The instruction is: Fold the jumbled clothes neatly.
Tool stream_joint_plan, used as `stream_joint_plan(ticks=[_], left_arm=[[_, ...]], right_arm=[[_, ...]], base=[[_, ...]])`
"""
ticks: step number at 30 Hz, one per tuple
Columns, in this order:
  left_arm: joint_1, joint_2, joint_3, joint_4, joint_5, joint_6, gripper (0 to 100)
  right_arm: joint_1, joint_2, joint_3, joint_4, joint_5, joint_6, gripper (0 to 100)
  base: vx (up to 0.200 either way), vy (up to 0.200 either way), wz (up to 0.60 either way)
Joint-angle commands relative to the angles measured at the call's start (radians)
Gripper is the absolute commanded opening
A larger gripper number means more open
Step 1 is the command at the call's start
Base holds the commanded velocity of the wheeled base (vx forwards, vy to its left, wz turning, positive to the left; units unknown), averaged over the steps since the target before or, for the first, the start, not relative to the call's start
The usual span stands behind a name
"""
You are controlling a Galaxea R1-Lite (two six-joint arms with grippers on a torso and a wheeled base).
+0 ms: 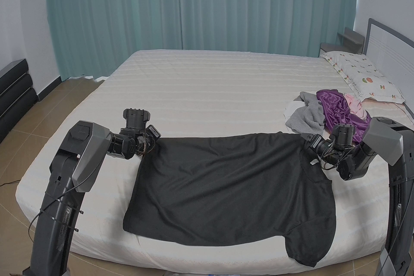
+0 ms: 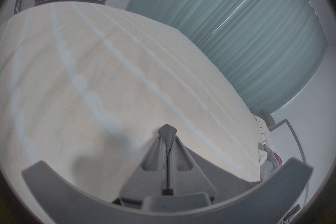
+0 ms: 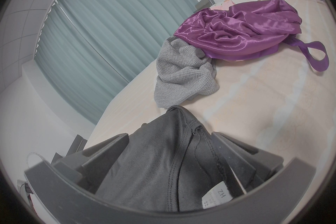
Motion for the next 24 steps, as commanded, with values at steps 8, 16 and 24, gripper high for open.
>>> stream_joint_plan(ticks=[8,16,24], left_arm=[[0.013,-0.008,-0.034,-0.01,0.077,0.002,0],[0.033,-0.032,-0.031,-0.001,0.097,0.002,0],[0.053,-0.068,0.01,0.001,0.097,0.002,0]], right_arm=[[0.0,0.036,-0.057,0.006,-0.009,-0.003,100],[0.008,0.07,-0.166,0.066,-0.011,-0.014,100],[0.026,0.103,-0.297,0.189,-0.006,-0.014,100]], base=[[0.0,0.0,0.0],[0.0,0.0,0.0],[0.0,0.0,0.0]])
